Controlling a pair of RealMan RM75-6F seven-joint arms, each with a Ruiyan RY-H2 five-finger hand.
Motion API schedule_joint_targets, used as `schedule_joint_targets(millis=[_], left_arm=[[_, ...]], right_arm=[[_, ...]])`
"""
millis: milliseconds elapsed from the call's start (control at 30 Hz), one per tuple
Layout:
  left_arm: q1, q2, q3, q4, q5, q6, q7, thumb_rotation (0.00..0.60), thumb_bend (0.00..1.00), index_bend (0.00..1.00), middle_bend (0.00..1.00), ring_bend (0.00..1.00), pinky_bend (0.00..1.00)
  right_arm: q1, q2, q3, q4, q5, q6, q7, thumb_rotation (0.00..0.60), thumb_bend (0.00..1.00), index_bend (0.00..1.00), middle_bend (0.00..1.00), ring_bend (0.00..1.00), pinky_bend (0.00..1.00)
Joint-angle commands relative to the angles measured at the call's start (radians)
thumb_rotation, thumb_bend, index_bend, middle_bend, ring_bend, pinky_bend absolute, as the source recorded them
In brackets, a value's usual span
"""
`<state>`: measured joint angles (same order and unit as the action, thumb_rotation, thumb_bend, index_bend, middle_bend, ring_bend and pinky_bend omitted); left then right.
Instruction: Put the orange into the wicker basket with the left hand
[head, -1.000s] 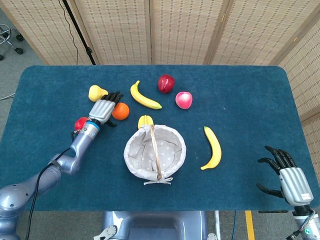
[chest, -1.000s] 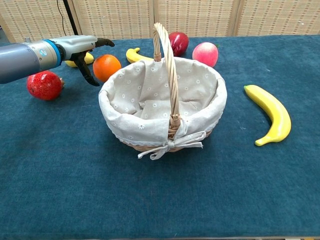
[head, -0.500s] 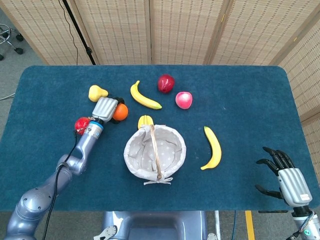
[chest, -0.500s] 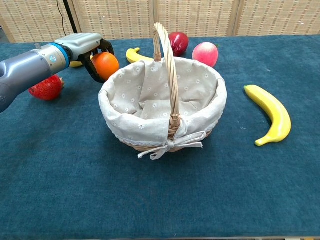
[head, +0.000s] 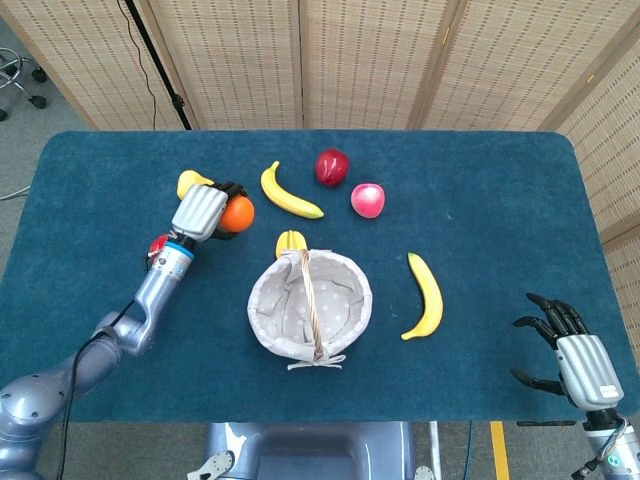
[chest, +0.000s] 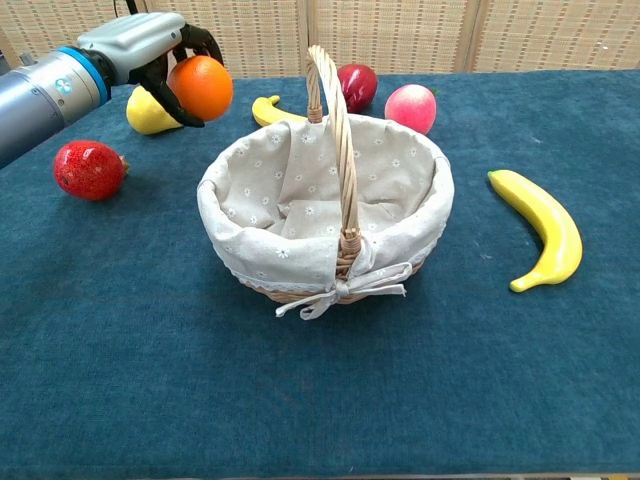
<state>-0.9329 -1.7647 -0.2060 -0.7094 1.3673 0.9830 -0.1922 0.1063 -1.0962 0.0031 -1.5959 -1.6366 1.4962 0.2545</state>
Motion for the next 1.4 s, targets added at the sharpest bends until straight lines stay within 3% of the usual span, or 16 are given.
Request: schedule_joint_targets(millis=[33,167,433,800,1167,1300,1400], left_arm=[[0.089,0.224,-0.013,-0.412,0.003,0.139,0.178,0.600,0.23,0.67,0.57,0.56,0.58],[0.132,0.355,-0.030,-0.692,-0.052,0.146,0.289,0.600,0.23,0.67,0.57,0.56,0.58],[0.171,0.470,-0.035,-1.039,-0.115,0.170,0.461,0.600,0.23,0.67,0.57,0.56,0.58],[0.139,0.419,-0.049,-1.100,-0.221,0.133,0.551,0.600,0.23,0.67,0.57,0.56,0.58],[0.101,0.310,-0.032,-1.134,-0.233,0.120,0.598,0.600,0.23,0.67,0.57,0.56,0.58],[0.096,0.323,-0.023,-1.158,-0.224,0.104,0.607,0.600,0.23,0.66,0.57,0.54,0.58],[0.095,0.373,-0.013,-1.196,-0.223,0.062,0.582,0.600,0.23,0.60,0.49,0.45,0.54]], right_arm=[[0.003,-0.002,0.002,0.003,0.004,-0.005,0.003,0.600,0.16,0.34,0.12,0.14,0.10],[0.006,-0.005,0.002,0.009,0.011,-0.014,0.008,0.600,0.16,0.34,0.12,0.14,0.10],[0.010,-0.008,0.009,0.025,0.041,-0.034,0.033,0.600,0.16,0.34,0.12,0.14,0.10],[0.009,-0.006,0.017,0.037,0.056,-0.034,0.061,0.600,0.16,0.34,0.12,0.14,0.10],[0.010,-0.012,0.032,0.061,0.096,-0.052,0.075,0.600,0.16,0.34,0.12,0.14,0.10],[0.008,-0.011,0.035,0.070,0.105,-0.056,0.083,0.600,0.16,0.34,0.12,0.14,0.10],[0.007,-0.011,0.038,0.076,0.113,-0.058,0.093,0.600,0.16,0.34,0.12,0.14,0.10]])
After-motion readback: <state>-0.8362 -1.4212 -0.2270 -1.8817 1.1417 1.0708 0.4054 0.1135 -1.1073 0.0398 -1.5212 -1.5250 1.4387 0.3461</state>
